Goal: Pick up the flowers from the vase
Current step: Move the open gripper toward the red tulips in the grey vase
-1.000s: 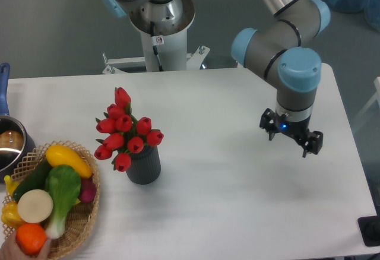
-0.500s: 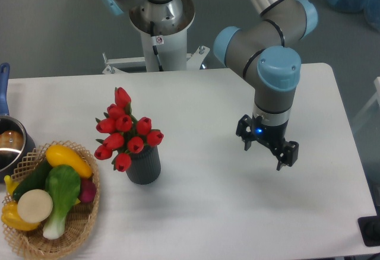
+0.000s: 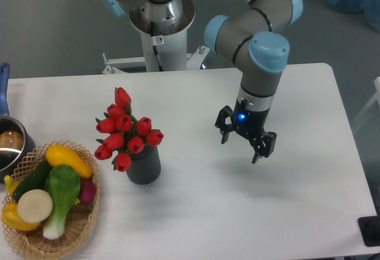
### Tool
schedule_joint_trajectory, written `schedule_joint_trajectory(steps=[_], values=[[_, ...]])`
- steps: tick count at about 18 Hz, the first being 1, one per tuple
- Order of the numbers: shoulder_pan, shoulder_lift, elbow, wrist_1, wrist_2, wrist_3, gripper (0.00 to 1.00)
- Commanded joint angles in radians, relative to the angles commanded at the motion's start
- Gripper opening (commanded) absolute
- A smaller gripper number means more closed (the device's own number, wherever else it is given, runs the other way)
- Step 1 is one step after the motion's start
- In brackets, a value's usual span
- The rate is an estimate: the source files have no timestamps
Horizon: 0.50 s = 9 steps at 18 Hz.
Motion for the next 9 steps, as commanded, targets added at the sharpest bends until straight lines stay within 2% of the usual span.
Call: schedule_joint_trajectory(steps=[4, 6, 9], values=[[0.006, 0.069, -0.038, 0.003, -0.222, 0.017, 1.00], [0.025, 0.103, -0.057, 0.003, -0.241, 0.018, 1.00], [0.015, 0.102, -0.054, 0.005, -0.249, 0.035, 1.00]])
